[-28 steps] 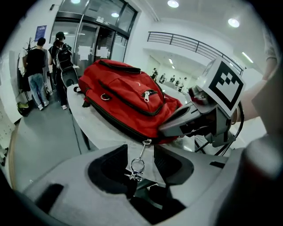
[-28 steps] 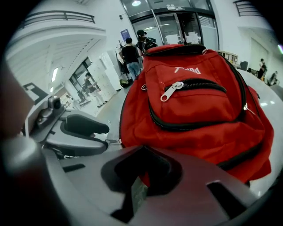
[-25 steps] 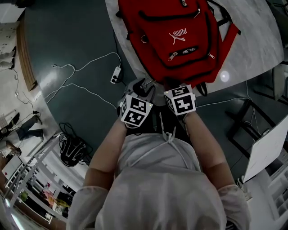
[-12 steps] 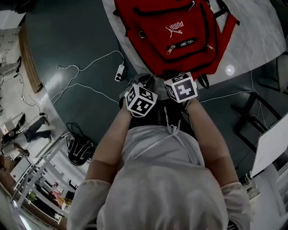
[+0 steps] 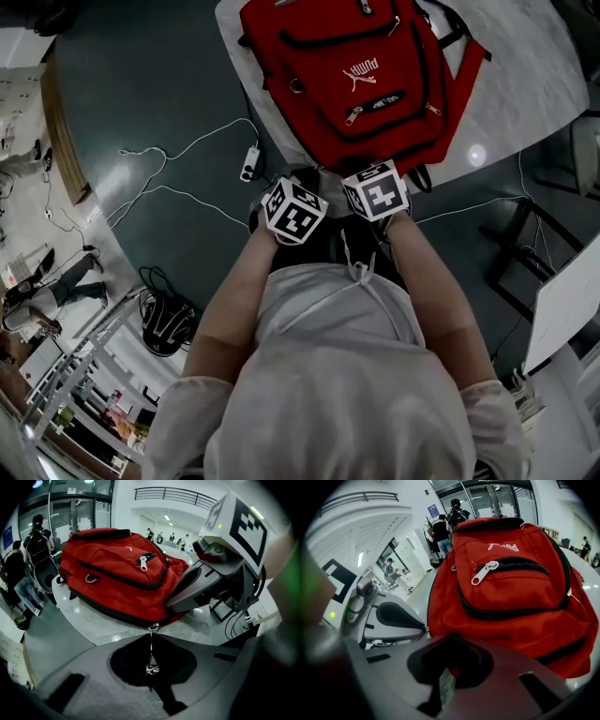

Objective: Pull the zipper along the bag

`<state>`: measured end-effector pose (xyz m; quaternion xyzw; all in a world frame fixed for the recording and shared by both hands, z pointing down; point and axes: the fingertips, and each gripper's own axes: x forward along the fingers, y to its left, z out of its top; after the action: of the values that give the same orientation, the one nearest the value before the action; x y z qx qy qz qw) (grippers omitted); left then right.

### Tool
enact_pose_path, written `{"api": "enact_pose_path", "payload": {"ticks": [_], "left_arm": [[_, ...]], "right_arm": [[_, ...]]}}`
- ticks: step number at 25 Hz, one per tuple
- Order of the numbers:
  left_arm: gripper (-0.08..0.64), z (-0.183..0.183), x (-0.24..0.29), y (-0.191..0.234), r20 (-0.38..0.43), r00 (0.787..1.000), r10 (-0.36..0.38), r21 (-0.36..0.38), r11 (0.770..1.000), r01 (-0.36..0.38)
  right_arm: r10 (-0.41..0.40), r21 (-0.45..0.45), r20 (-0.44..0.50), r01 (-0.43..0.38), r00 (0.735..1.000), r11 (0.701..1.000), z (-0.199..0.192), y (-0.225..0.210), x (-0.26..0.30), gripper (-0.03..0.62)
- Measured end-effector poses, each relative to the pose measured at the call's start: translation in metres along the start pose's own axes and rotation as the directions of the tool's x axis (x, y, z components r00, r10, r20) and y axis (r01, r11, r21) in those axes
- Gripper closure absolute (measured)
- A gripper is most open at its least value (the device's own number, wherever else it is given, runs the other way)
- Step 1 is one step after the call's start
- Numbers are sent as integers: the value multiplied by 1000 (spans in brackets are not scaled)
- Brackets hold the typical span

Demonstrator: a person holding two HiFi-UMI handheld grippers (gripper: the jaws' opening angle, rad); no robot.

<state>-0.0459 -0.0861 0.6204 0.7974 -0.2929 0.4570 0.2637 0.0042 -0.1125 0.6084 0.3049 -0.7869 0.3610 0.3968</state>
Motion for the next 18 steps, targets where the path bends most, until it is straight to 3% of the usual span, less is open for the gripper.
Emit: {"api": "enact_pose_path", "payload": {"ticks": [5, 11, 18], "left_arm": [[537, 0, -2, 7, 29, 999, -36, -69, 997, 38], [537, -1, -7, 23, 55, 998, -19, -110, 994, 24], [537, 4, -11, 39, 57, 998, 17, -18, 1000, -16]], "right_arm": [[0, 5, -33, 1, 999, 1000, 1, -1, 1, 566], [-75, -75, -52, 71, 996, 995, 1, 0, 3, 566], [-130, -174, -77, 115, 989, 978, 5, 3, 0, 566]]}}
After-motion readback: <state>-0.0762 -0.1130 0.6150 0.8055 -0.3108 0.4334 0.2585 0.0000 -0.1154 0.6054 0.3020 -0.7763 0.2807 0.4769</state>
